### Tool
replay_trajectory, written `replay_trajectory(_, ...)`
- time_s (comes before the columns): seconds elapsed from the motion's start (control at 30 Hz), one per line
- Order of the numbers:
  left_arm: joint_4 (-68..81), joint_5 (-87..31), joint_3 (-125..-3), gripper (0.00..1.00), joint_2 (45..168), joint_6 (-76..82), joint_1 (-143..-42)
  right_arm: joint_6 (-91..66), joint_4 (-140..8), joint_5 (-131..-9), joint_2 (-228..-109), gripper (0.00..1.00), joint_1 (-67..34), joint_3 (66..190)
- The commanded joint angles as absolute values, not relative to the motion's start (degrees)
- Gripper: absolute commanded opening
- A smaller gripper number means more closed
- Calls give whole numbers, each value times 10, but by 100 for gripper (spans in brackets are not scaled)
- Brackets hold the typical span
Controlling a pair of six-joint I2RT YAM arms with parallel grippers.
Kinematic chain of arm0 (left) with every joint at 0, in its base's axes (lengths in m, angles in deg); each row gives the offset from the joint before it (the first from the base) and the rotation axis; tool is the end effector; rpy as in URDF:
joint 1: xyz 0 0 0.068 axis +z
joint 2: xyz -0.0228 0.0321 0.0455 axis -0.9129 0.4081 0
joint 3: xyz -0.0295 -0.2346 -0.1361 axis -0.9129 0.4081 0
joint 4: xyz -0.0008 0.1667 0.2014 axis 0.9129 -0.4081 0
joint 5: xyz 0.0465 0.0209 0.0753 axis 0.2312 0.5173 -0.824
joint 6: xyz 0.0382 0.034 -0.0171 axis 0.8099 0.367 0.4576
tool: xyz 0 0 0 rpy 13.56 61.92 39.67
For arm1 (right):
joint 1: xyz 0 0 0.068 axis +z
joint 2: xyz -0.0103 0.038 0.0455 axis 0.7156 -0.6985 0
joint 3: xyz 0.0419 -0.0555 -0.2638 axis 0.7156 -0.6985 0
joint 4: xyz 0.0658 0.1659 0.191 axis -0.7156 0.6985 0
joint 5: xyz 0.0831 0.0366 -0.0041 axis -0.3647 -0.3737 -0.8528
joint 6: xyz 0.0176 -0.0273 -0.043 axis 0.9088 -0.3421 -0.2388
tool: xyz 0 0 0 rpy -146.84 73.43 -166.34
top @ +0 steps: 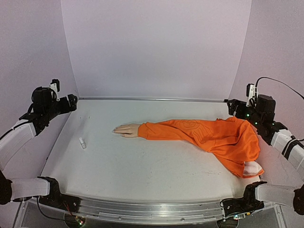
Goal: Paint the nails
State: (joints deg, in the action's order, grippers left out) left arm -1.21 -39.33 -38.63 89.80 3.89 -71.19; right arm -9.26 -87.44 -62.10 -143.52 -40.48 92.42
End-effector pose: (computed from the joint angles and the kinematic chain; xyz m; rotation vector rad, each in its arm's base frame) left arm 0.2387 -0.0201 0.3136 -0.1332 1.8799 -0.1426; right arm 0.2319 0.0208 0.3329 0.0727 1.4876 0.2067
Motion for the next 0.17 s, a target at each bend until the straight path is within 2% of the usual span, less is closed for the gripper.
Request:
replay_trajectory(0.0,13,-363,-411,99,888,56,-707,-105,-886,-613,-1422,98,-403,952)
replay_trajectory(0.13,12,-341,-407,100,882,57,-707,-107,-900,-607,-1405,98,-403,936)
